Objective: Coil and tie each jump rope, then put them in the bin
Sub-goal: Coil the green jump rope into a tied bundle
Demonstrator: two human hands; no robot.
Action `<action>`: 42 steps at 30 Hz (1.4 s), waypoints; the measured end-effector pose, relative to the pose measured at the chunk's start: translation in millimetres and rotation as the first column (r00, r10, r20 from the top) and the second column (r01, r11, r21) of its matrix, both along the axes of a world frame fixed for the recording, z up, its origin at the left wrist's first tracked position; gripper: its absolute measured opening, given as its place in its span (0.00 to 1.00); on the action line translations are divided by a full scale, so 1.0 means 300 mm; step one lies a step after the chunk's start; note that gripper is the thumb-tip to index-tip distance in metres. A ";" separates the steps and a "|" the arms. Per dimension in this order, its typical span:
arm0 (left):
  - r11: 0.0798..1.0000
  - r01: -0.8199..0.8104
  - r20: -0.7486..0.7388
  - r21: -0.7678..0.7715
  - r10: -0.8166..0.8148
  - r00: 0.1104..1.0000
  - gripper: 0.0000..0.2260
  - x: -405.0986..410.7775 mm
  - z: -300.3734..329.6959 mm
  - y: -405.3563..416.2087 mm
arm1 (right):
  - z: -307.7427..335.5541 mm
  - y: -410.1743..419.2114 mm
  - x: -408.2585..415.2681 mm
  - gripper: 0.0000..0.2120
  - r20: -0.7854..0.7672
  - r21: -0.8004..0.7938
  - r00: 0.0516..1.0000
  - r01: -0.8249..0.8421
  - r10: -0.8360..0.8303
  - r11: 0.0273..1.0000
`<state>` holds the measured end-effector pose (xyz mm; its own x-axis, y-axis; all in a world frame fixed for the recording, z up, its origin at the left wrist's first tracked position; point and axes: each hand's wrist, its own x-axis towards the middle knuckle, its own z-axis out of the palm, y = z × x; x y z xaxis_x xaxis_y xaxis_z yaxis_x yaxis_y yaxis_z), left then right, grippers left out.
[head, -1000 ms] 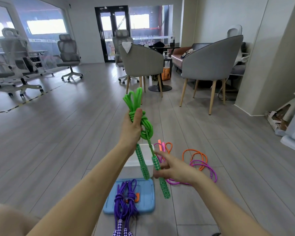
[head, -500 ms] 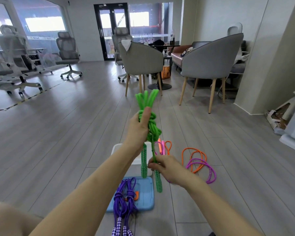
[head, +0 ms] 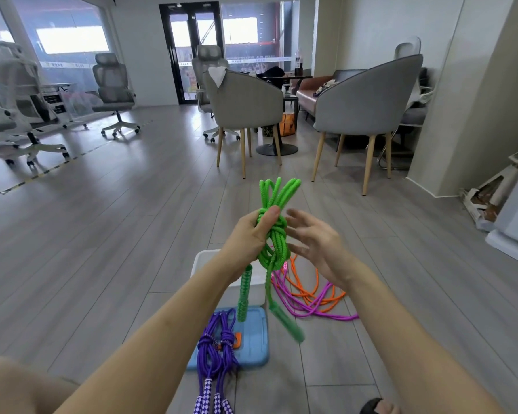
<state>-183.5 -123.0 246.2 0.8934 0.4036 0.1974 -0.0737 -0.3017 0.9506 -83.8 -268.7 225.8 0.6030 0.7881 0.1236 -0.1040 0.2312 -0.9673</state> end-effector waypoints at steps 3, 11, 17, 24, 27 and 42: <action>0.989 0.147 -0.034 -0.023 -0.148 0.988 0.24 -0.009 -0.018 -0.031 | 0.039 0.006 -0.018 0.32 -0.087 0.163 0.996 0.005 0.009 0.987; 0.907 0.419 -0.155 -0.039 -0.420 0.894 0.26 -0.028 -0.004 -0.108 | 0.116 -0.017 -0.072 0.20 -0.236 0.199 0.972 0.044 0.004 0.979; 0.904 0.428 -0.132 -0.014 -0.426 0.895 0.27 -0.022 0.008 -0.126 | 0.114 -0.018 -0.067 0.19 -0.249 0.176 0.967 0.099 -0.053 0.979; 0.916 0.391 -0.100 -0.087 -0.398 0.912 0.25 -0.031 -0.023 -0.129 | 0.109 -0.045 -0.069 0.22 -0.233 0.135 0.971 -0.023 0.055 0.991; 0.904 0.404 -0.126 -0.143 -0.421 0.898 0.22 -0.037 -0.046 -0.122 | 0.115 -0.039 -0.050 0.15 -0.268 0.177 0.963 0.071 -0.021 0.982; 0.836 0.099 -0.252 0.539 0.048 0.967 0.15 -0.015 -0.184 -0.179 | 0.040 -0.024 0.019 0.16 -0.349 0.051 0.856 0.422 -0.380 0.905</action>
